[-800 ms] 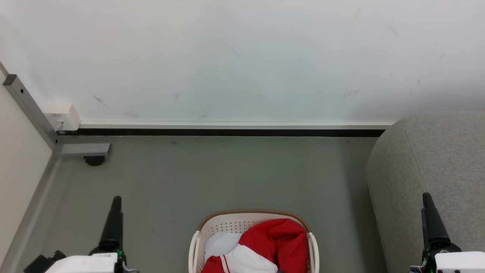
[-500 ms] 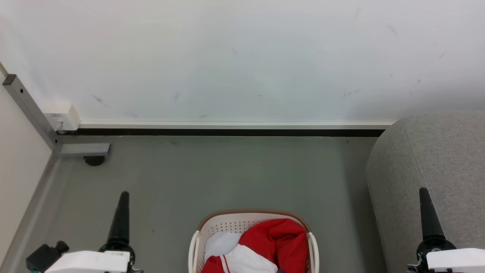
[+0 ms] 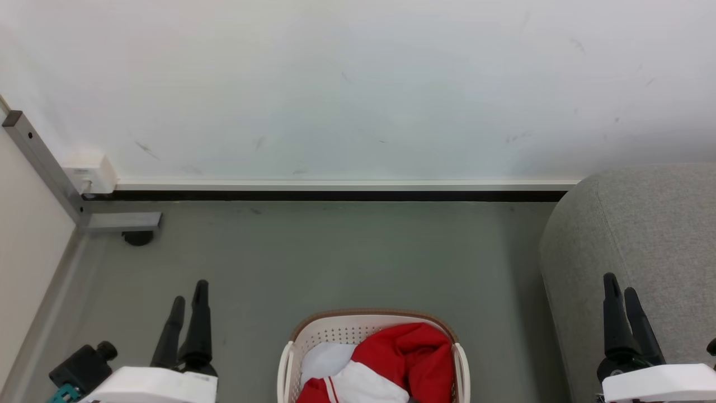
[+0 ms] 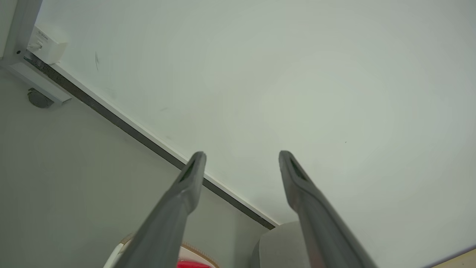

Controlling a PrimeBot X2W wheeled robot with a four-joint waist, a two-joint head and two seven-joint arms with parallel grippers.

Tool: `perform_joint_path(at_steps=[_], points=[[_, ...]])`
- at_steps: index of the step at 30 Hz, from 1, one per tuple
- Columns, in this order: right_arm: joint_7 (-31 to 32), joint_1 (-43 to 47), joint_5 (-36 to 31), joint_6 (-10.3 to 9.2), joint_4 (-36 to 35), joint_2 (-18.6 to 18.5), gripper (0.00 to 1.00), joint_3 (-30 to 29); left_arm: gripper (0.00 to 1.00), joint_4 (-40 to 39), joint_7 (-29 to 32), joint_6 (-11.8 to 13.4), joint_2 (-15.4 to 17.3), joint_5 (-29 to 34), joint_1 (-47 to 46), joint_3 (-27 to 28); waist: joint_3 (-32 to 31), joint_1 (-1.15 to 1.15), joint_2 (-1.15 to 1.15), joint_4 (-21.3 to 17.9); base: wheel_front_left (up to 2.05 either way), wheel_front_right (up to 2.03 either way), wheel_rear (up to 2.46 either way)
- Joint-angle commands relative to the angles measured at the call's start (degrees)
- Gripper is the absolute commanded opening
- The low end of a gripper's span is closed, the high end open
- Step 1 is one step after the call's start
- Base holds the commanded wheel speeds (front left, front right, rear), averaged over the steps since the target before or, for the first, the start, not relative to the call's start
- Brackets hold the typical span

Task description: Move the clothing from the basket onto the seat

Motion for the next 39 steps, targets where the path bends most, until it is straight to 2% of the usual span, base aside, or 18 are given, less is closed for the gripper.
perform_joint_path(at_steps=[1,7,14,30,39], points=[[-0.6,-1.5,-3.4,-0.05,-0.7,-0.6,1.00,0.4,1.00,-1.0,-0.6,0.1,0.5,3.9,-0.4,0.0,0.0,0.00,0.00,0.0,0.00,0.00,0.00],[-1.7,-1.7,-11.9,-0.05,-0.4,-0.6,1.00,0.7,1.00,-1.4,-1.7,1.5,0.7,12.0,-0.1,-1.3,0.1,0.00,0.00,-0.1,0.00,0.00,0.00],[-2.9,-1.6,-19.3,-0.06,0.9,-0.6,1.00,1.4,1.00,-1.0,-2.8,2.7,1.4,17.9,0.2,-3.2,0.0,0.00,0.00,-0.3,0.00,0.00,0.00],[-5.2,-2.3,-28.6,-0.08,4.3,-0.7,1.00,2.8,1.00,-0.9,-5.2,4.6,2.7,27.2,0.4,-6.0,-0.4,0.00,0.00,-0.6,0.00,0.00,0.00],[-6.4,-2.5,-32.9,-0.08,4.6,-0.7,1.00,3.3,1.00,-1.1,-6.3,4.6,2.7,31.1,0.3,-6.5,-0.5,0.00,0.00,-0.5,0.00,0.00,0.00]])
